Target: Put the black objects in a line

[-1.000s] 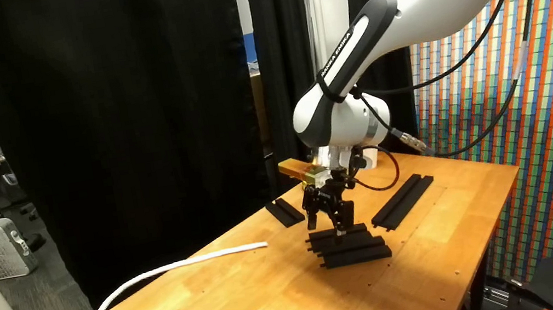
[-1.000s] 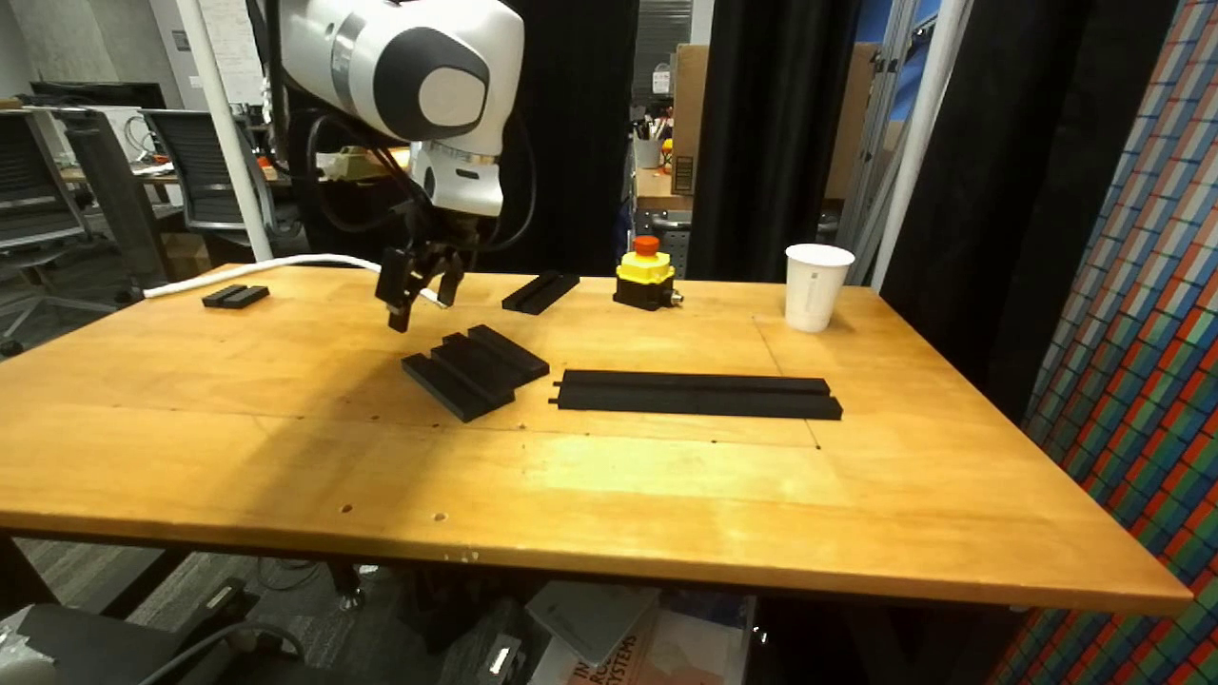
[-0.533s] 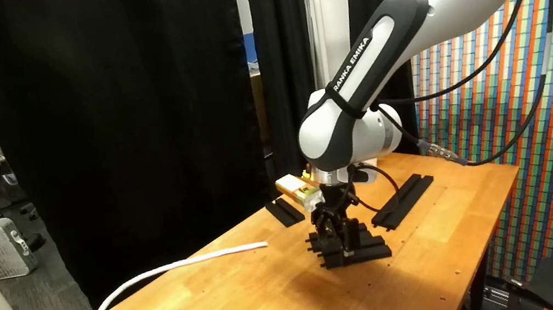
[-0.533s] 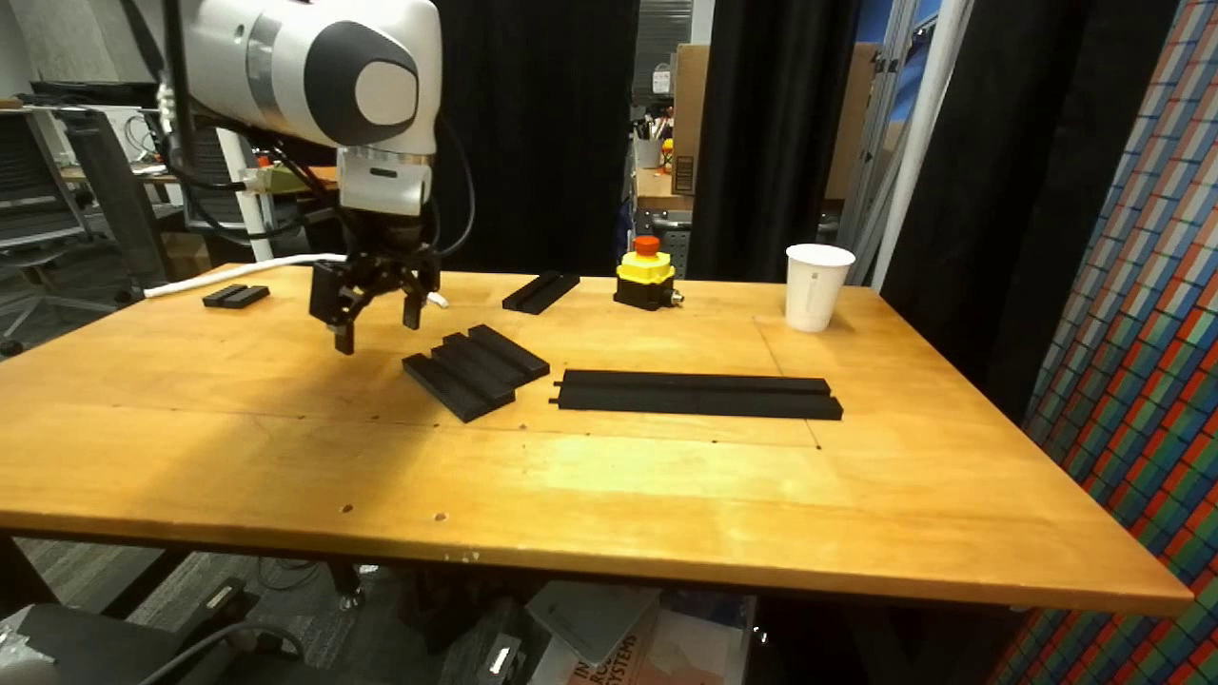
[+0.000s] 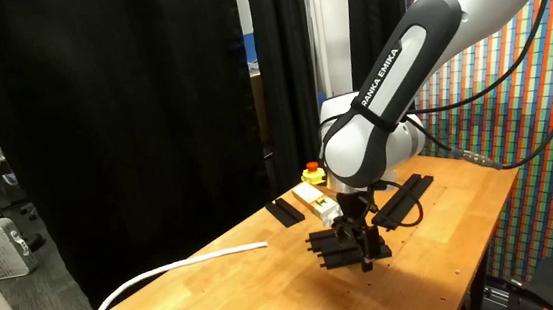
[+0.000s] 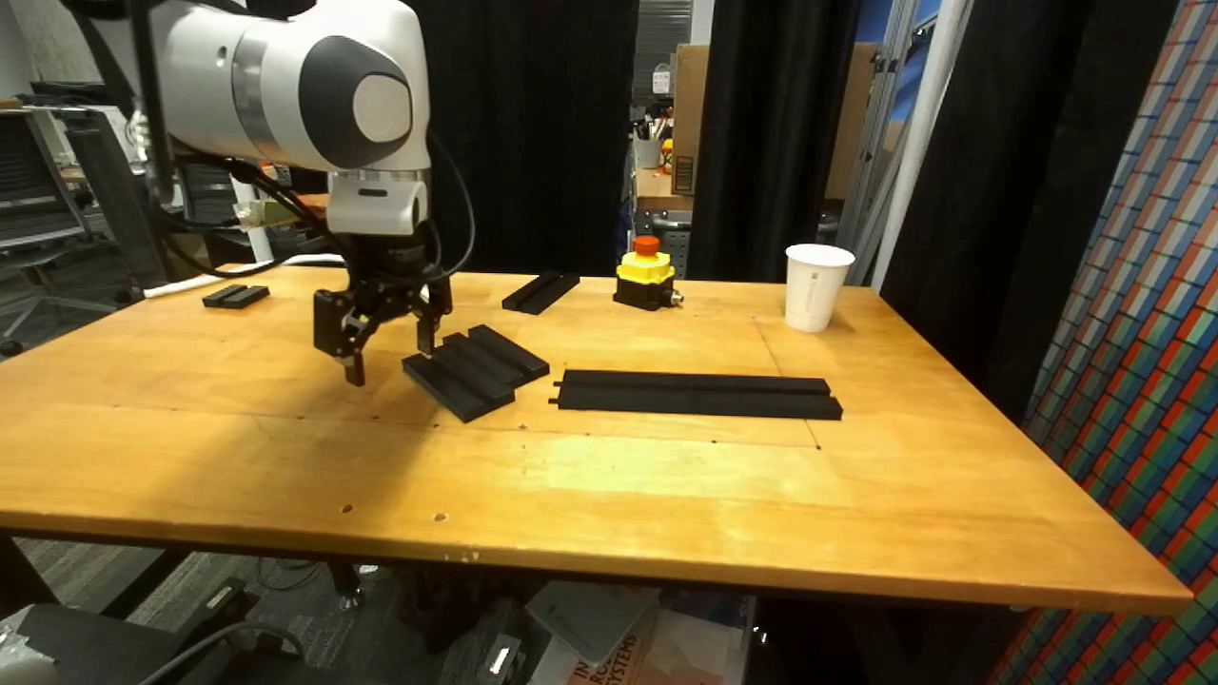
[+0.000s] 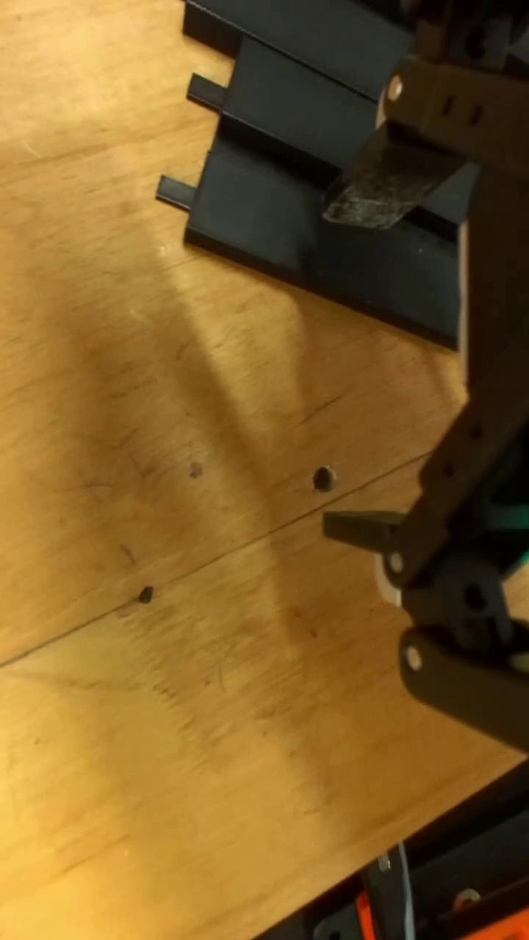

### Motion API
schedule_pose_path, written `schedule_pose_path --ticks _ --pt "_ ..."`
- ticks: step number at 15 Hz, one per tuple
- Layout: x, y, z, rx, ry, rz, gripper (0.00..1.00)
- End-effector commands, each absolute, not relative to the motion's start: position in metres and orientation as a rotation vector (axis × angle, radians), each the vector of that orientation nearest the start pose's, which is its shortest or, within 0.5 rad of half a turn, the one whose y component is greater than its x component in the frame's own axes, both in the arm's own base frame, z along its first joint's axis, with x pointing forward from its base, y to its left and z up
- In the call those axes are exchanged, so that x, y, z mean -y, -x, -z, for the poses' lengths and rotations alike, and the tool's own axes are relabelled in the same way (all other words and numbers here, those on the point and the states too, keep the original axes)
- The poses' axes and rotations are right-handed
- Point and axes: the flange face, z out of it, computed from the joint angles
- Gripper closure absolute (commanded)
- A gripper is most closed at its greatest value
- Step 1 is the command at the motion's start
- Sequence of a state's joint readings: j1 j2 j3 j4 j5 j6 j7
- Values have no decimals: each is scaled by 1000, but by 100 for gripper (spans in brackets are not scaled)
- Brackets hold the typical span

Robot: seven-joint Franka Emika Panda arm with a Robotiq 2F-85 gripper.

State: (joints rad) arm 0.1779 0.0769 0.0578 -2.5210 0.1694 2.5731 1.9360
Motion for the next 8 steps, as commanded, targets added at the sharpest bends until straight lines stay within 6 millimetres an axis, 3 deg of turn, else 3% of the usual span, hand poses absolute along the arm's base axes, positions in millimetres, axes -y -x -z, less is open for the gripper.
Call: schedule_pose_path --ticks 1,8 --pt "-93 -444 -248 -2493 1852 -91 0" --pt "-85 -442 -239 -2516 1826 -98 0"
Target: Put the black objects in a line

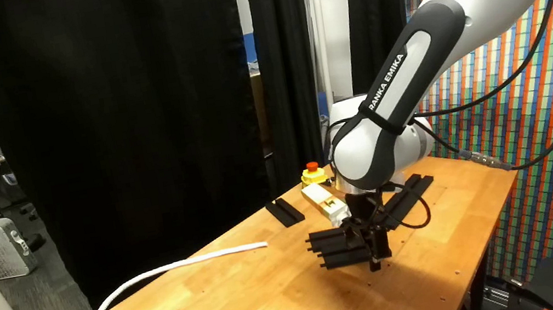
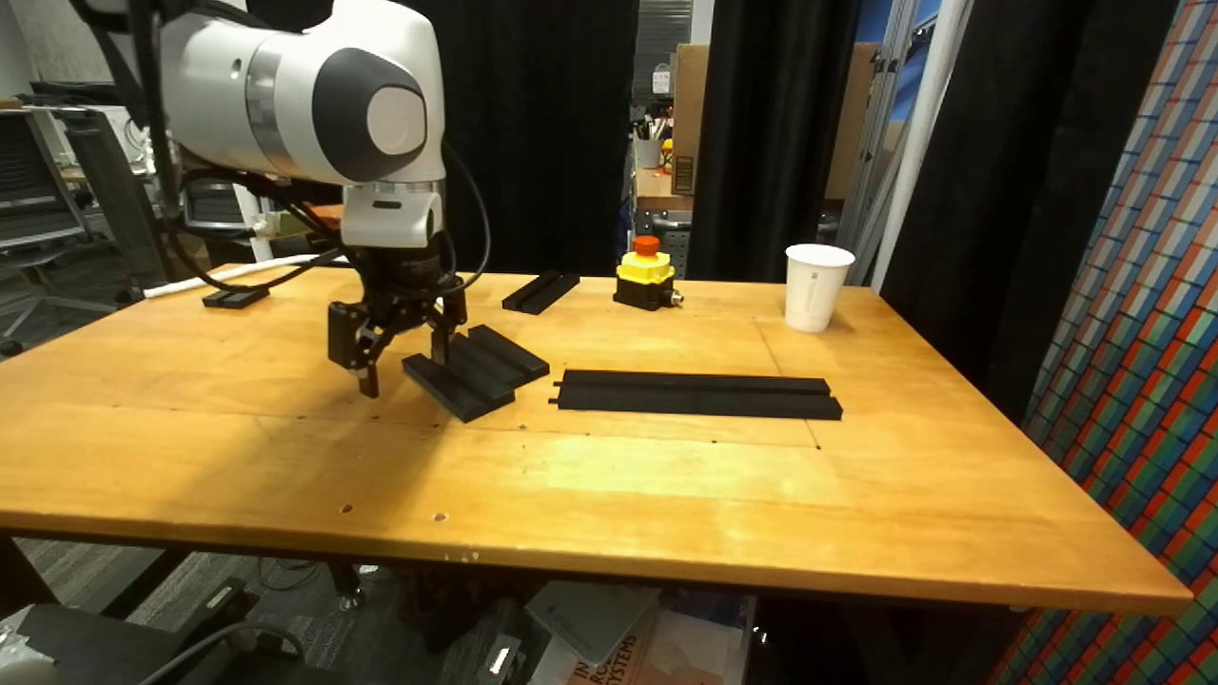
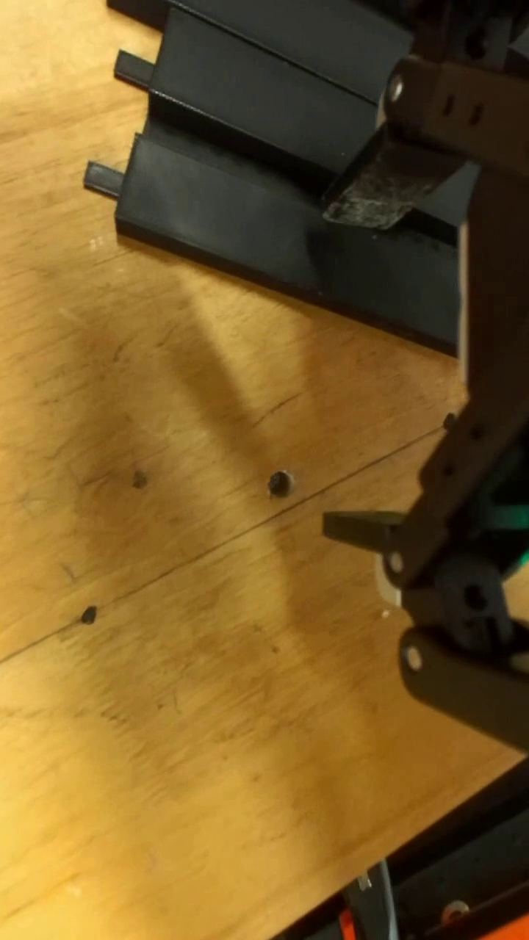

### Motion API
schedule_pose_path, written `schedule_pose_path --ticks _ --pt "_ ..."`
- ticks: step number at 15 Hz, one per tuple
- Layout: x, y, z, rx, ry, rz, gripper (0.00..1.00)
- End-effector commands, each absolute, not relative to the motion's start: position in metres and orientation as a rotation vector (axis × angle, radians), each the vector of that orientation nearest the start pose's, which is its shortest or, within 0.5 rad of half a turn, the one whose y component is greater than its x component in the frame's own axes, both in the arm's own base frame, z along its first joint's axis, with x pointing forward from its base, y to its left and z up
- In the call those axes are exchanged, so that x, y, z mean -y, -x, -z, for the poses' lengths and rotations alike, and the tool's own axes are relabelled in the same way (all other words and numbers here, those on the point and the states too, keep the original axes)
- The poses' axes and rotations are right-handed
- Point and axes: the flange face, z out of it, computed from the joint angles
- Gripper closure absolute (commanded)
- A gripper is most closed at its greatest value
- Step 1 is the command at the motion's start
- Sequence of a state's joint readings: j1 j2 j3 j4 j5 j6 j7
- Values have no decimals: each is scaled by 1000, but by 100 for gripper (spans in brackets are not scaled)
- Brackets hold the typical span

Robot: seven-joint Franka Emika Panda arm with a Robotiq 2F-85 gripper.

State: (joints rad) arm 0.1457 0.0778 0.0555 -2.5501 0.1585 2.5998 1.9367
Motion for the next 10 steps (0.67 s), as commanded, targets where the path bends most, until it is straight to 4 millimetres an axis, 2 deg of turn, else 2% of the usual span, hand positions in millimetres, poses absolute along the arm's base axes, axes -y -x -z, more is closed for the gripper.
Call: schedule_pose_path --ticks 1,10 --pt "-85 -442 -237 -2513 1821 -99 0" --pt "-77 -447 -228 -2516 1805 -81 0"
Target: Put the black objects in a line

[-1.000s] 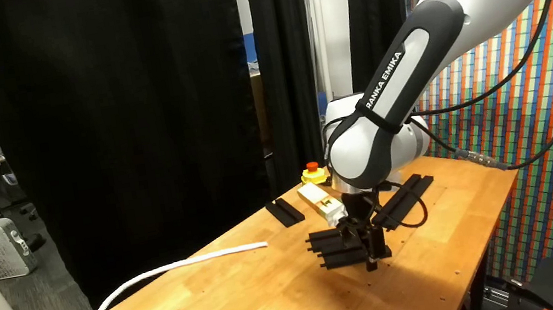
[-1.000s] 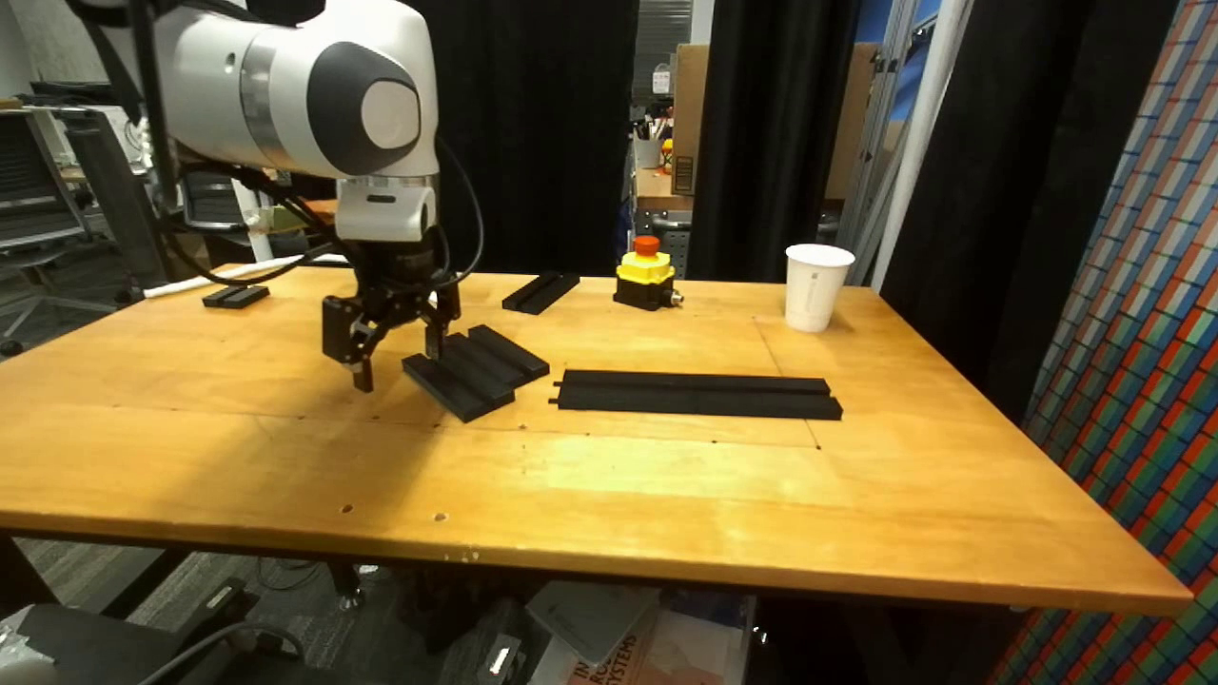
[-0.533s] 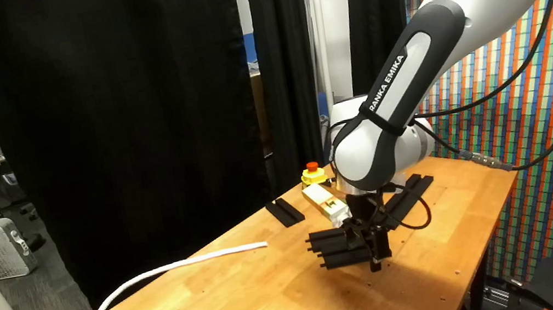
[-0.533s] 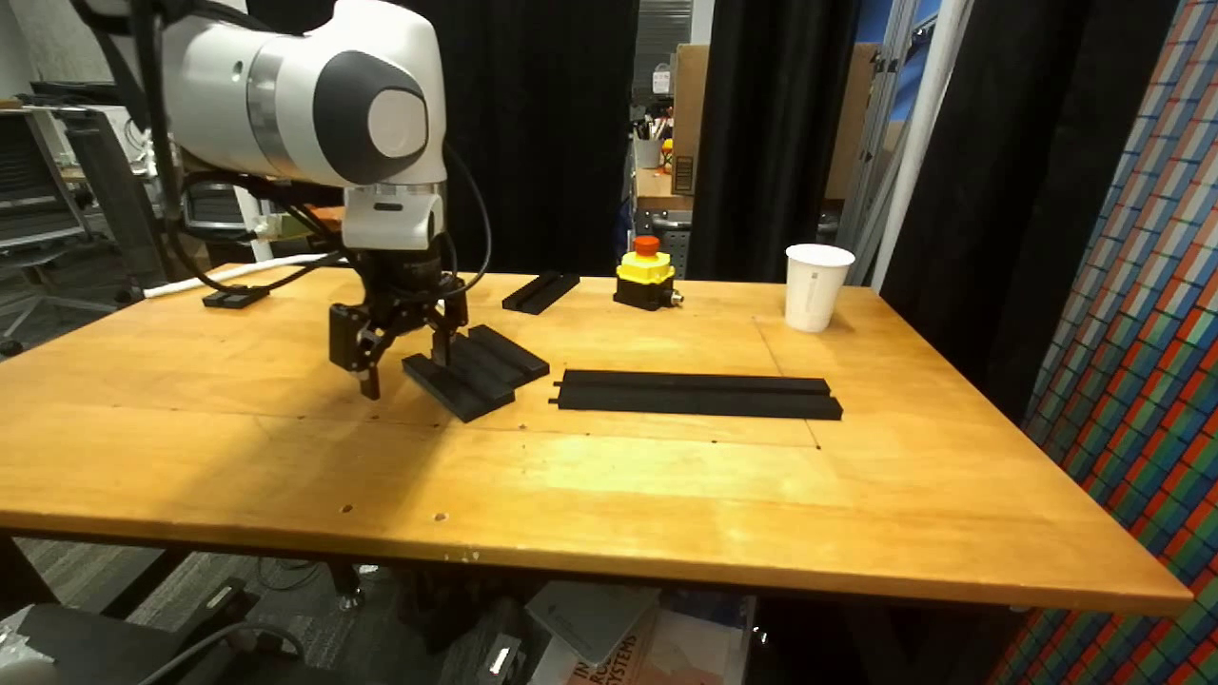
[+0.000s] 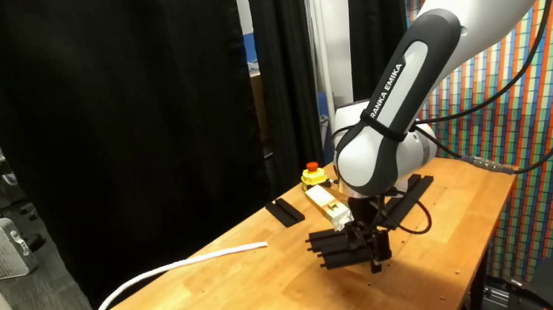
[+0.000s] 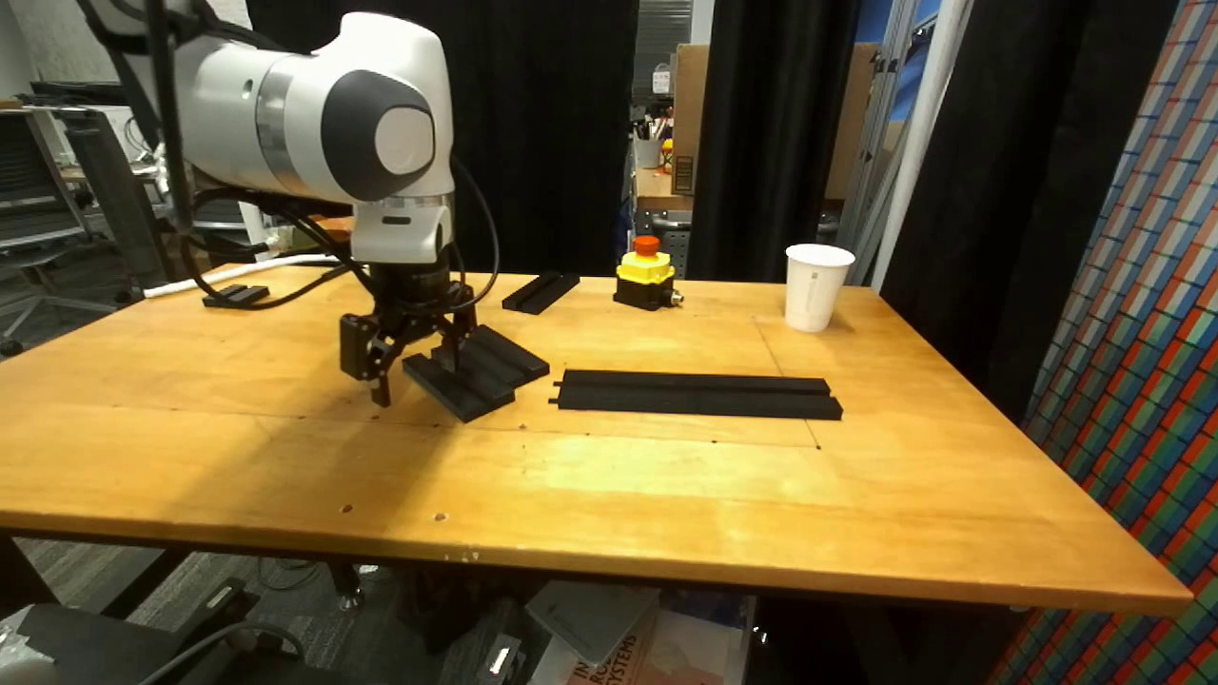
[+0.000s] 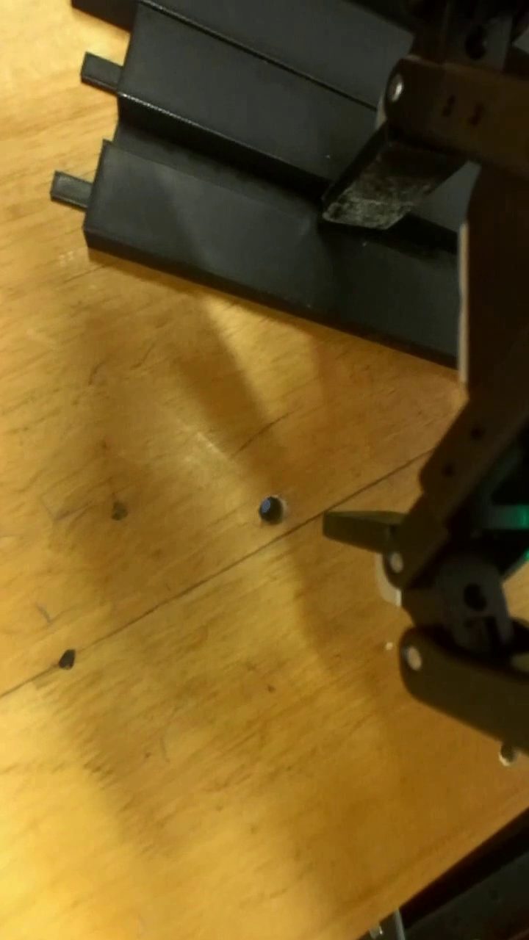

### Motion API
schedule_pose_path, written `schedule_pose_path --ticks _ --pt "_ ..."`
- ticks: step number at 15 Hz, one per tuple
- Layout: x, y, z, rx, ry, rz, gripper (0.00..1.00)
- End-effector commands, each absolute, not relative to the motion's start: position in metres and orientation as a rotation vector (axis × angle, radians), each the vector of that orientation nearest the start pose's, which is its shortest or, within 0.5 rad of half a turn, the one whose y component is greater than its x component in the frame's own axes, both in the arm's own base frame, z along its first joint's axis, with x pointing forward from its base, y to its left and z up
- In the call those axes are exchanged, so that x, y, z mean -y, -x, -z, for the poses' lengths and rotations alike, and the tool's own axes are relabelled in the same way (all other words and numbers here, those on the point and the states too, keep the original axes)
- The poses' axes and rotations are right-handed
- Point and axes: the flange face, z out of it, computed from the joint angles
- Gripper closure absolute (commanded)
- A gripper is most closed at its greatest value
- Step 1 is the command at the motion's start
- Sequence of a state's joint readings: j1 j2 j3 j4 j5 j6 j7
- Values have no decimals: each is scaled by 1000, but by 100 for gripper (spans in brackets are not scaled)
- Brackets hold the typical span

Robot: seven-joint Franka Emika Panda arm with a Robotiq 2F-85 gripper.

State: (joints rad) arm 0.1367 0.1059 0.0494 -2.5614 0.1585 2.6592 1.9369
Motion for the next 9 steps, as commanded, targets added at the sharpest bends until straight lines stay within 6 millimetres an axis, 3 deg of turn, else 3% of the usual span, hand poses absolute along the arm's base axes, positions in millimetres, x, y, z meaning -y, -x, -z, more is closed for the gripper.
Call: schedule_pose_path --ticks 1,9 --pt "-76 -447 -227 -2517 1804 -82 0" --pt "-75 -451 -221 -2523 1801 -87 0"
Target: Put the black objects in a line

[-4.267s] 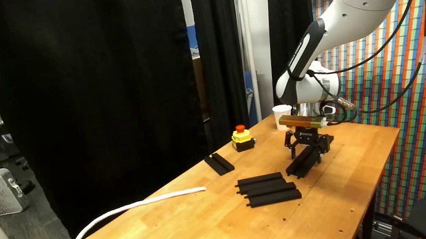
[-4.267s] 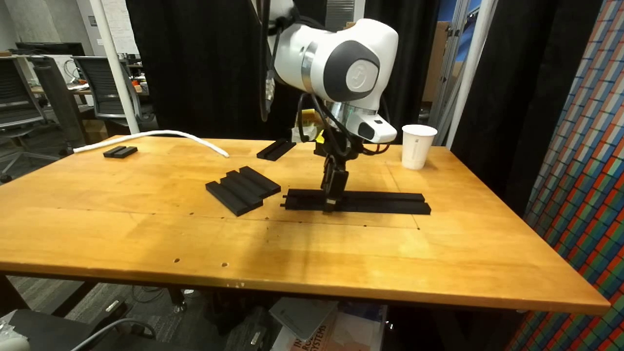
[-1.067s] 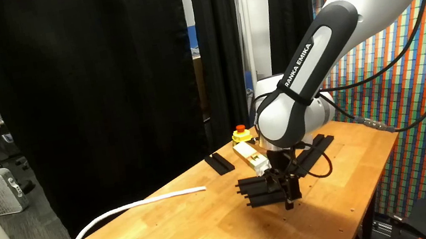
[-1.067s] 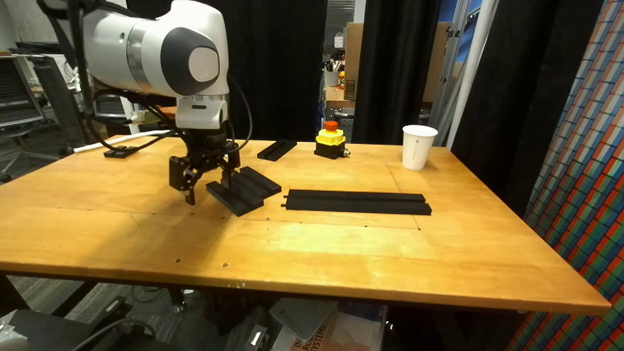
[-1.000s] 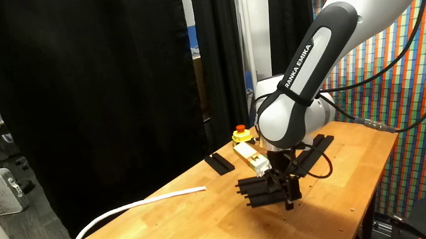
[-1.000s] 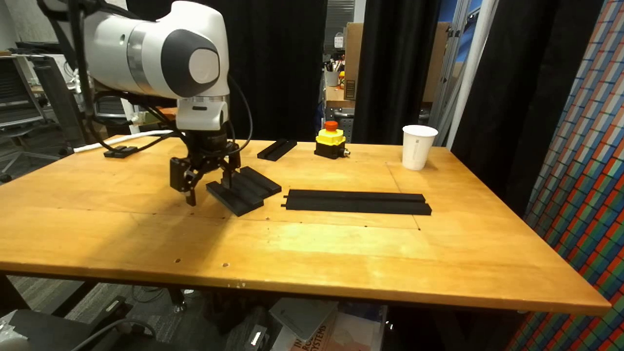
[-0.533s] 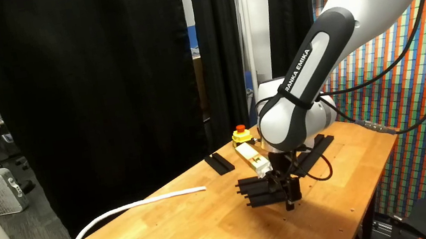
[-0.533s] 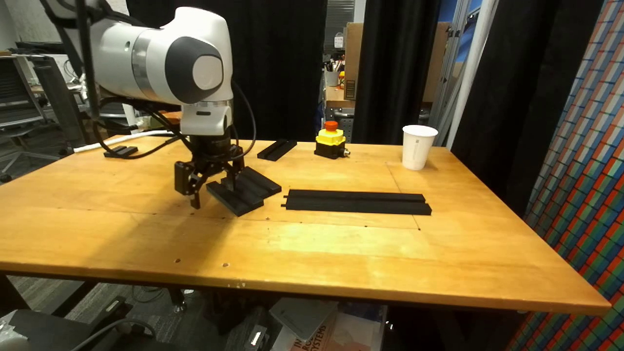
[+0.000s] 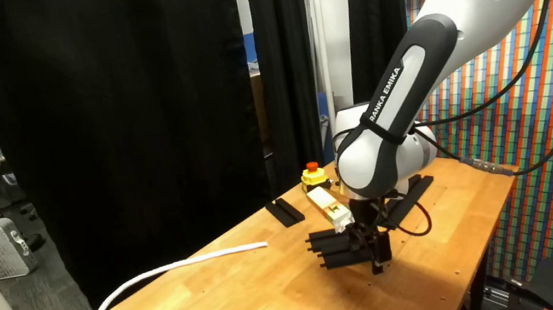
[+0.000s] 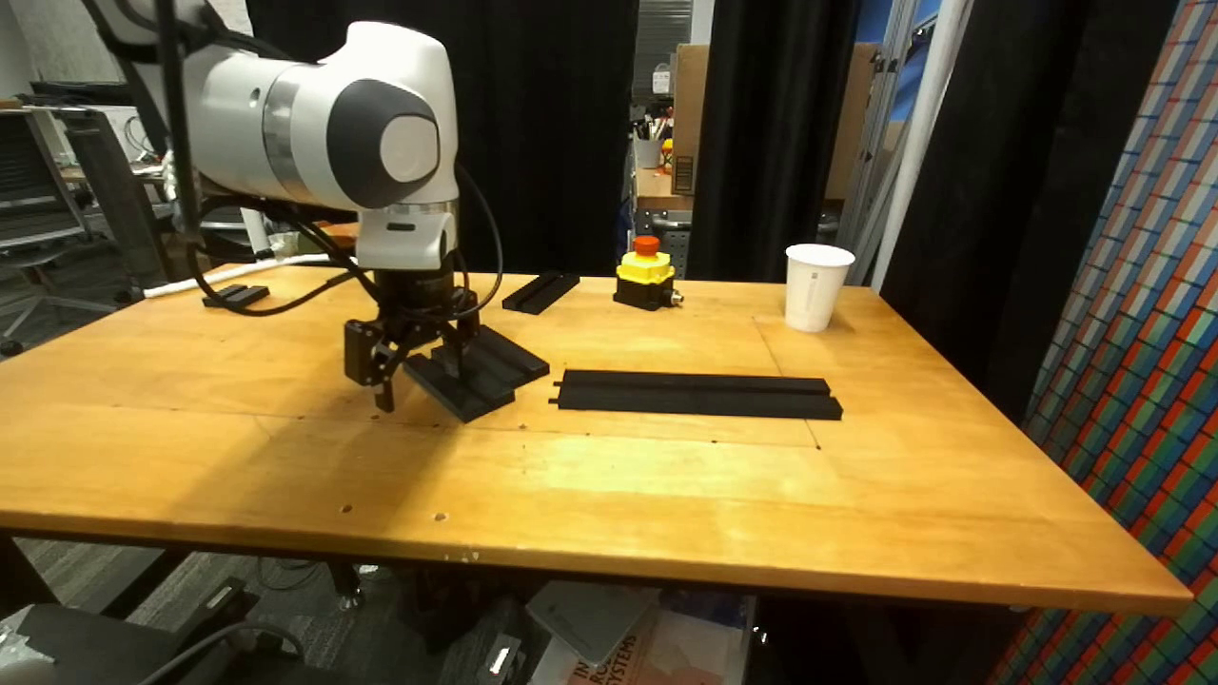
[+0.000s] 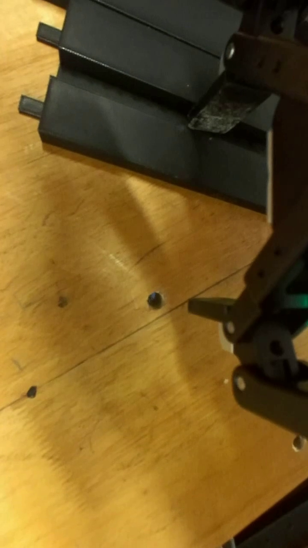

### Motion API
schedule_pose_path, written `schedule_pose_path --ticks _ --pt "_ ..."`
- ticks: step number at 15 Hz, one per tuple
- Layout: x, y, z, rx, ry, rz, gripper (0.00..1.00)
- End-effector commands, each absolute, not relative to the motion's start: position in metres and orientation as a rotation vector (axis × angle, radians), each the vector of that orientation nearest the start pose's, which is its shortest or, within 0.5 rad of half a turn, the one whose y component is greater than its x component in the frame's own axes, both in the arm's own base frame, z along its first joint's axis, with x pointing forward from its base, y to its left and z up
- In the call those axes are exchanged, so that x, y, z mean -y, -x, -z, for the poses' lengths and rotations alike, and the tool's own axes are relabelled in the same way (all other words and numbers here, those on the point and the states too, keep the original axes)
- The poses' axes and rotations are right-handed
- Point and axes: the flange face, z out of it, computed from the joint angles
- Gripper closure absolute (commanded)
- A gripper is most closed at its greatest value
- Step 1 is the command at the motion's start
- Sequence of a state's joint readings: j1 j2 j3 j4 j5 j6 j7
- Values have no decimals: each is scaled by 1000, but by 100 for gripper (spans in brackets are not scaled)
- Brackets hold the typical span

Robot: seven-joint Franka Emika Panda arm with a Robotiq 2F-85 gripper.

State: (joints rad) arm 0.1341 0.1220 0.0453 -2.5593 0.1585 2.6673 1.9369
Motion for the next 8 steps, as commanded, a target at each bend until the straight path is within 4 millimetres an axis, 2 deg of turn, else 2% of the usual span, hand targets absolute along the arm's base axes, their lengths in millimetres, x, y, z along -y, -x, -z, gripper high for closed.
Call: schedule_pose_path --ticks 1,8 --pt "-74 -452 -221 -2524 1802 -85 0" --pt "-76 -461 -215 -2525 1804 -111 0"
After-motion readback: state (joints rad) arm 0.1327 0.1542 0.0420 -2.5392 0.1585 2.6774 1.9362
